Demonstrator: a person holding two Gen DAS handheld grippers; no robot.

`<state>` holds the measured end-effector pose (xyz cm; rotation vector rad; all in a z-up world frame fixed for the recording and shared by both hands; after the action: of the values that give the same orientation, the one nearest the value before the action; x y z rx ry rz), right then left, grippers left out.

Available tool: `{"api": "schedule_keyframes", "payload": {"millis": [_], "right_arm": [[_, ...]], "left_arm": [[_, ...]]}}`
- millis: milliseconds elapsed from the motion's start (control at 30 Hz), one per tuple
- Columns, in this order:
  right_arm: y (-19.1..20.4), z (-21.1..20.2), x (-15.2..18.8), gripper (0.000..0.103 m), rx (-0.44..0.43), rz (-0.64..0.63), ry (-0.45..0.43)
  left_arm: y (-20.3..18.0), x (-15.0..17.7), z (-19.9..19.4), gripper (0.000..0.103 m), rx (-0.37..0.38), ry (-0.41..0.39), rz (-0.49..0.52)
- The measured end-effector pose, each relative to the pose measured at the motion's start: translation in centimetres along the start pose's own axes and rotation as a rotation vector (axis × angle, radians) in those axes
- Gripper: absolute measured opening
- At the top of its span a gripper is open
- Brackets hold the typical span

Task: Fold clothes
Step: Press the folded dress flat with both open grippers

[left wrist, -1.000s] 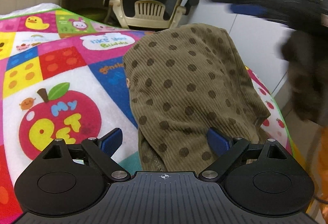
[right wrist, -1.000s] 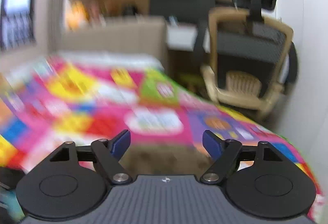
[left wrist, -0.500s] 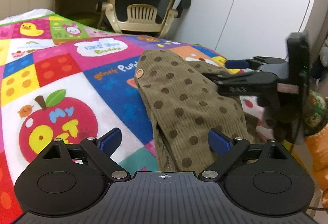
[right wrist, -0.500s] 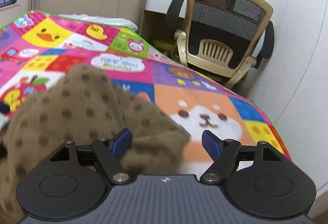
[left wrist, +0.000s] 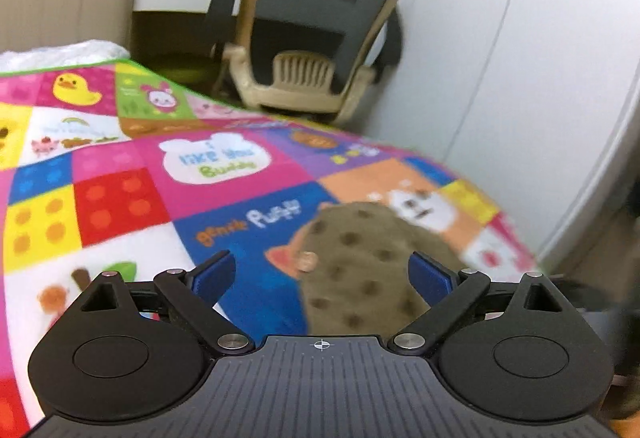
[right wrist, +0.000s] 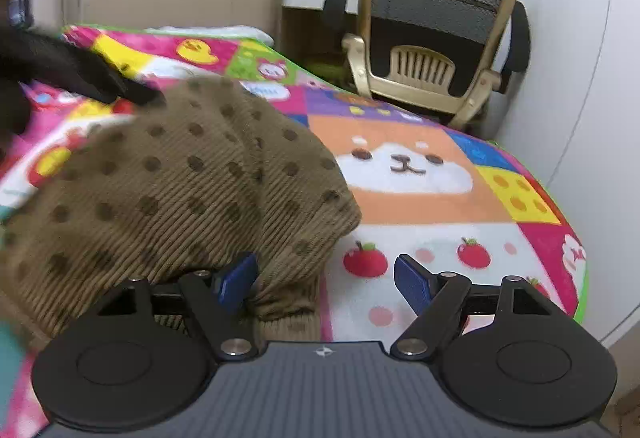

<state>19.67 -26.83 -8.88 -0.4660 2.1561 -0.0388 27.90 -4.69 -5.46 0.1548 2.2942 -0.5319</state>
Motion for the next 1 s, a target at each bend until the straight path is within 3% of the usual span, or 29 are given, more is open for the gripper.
{"api": "schedule_keyframes", "payload": {"millis": [133, 233, 333, 433, 633, 800, 1000], "right_arm": [[-1.9, -2.0, -3.1, 0.08, -0.024, 0.054, -0.109], [-2.9, -0.4, -5.8, 0.081, 0.015, 0.044, -0.146], [-2.8, 4.0, -6.6, 0.081, -0.009, 0.055, -0.08], [-1.5, 7.5, -5.0, 0.091, -0.004, 0.01, 0.013], [-2.0, 2.5, -4.8, 0.091, 0.027, -0.024, -0.033], [-3.0, -1.6, -2.4, 0.091, -0.118, 0.156, -0.08], [-5.1, 1.1, -1.6, 0.09, -0.282, 0.462, -0.095]], "left_arm": [[0.2, -1.0, 2.6, 0.097, -0.024, 0.022, -0.002], [-0.6, -0.3, 3.3, 0.097, -0.037, 0.048, 0.066], [-1.4, 0.1, 3.0, 0.097, -0.074, 0.018, 0.151], [-1.6, 0.4, 2.7, 0.097, -0.089, 0.006, 0.183], [-1.3, 0.5, 2.7, 0.097, -0.074, 0.014, 0.167], [-0.8, 0.4, 2.5, 0.097, -0.066, 0.009, 0.146], [0.2, 0.4, 1.8, 0.097, -0.058, 0.011, 0.102]]}}
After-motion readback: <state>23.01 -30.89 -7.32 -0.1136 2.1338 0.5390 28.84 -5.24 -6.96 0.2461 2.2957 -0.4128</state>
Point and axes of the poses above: each gripper's, at about its wrist camera, not at the fingertips, and z roughly the way its jaws point, y to its left, x to its underside, the point moved 8 cm from there along z, roughly the way its jaws point, and after that the axes turned 9 degrees about -z, right-handed, at the moved point
